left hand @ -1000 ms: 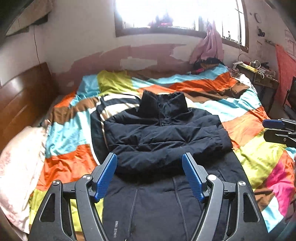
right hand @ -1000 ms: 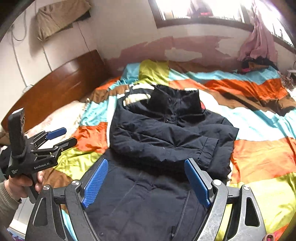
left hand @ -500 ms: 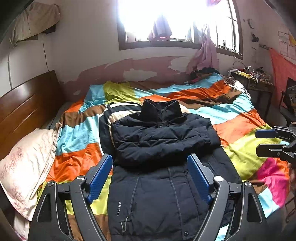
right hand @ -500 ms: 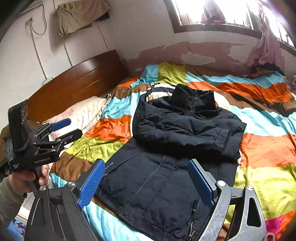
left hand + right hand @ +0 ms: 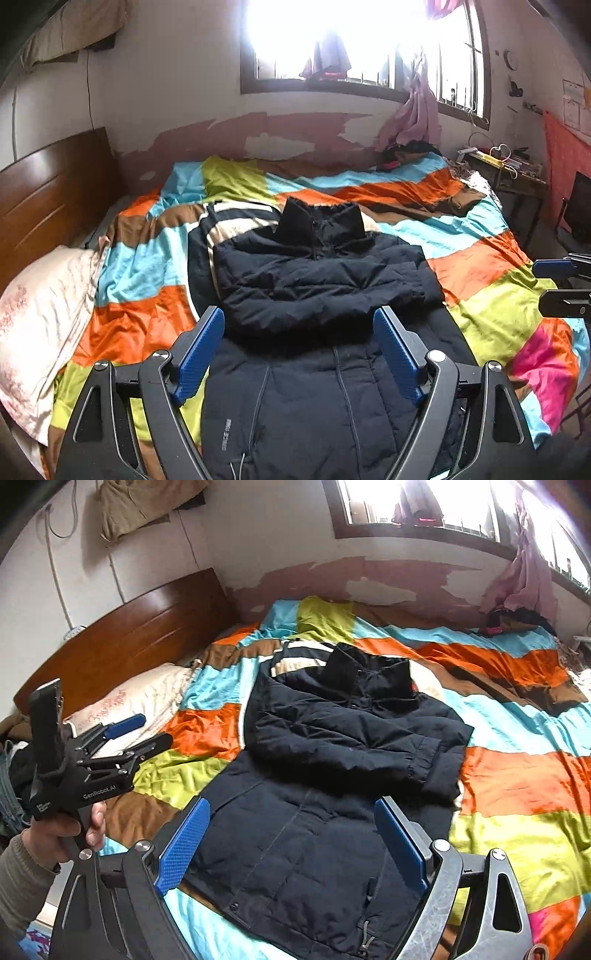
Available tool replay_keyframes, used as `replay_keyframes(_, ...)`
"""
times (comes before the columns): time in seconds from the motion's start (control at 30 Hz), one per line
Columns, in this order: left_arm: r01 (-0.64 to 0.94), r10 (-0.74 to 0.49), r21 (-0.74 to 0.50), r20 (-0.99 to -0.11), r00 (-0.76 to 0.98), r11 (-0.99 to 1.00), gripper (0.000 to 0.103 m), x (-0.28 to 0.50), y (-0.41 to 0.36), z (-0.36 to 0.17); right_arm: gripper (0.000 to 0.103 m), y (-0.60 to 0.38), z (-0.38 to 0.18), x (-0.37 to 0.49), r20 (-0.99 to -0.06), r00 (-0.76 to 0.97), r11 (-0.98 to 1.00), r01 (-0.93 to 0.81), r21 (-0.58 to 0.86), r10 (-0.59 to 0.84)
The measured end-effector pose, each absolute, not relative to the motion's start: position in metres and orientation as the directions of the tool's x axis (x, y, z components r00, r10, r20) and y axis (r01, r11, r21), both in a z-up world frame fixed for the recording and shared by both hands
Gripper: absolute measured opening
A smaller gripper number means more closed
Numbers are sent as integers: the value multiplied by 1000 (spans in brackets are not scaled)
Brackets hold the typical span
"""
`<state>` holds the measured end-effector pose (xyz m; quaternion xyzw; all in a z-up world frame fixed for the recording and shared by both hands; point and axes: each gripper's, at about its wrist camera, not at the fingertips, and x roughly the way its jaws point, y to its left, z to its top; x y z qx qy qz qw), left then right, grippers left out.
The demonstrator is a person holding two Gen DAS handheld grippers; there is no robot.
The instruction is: Fold large clothes
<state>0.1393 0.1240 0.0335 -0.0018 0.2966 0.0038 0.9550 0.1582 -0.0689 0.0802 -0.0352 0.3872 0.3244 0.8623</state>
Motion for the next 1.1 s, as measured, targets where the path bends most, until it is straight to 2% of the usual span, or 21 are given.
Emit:
replay_keyframes(0.13, 4, -37, -57, -578, 815, 998, 78, 139, 131, 30, 90, -67, 90, 155, -678, 505, 790, -584, 187, 534)
replay_keyframes(0.23, 21, -37, -34, -590, 806, 999, 78, 137, 133, 28, 90, -59, 93, 154, -670, 522, 797, -577, 179, 528)
replay_keyframes(0.33, 30, -32, -13, -588, 809, 999, 78, 133, 140, 30, 90, -53, 89, 161, -665, 499, 794, -558, 243, 555)
replay_keyframes(0.63, 13, -32, -35, -609, 793, 999, 78, 145, 168, 18, 90, -41, 74, 185, -698, 482, 809, -535, 245, 530)
replay_keyframes(0.87, -2, -20, -34, -643, 765, 999, 78, 207, 178, 14, 90, -40, 70, 247, -725, 464, 821, -513, 249, 509)
replay_keyframes(1.1, -33, -28, -75, -690, 723, 997, 78, 317, 188, 6, 90, -40, 52, 356, -757, 446, 846, -467, 259, 478)
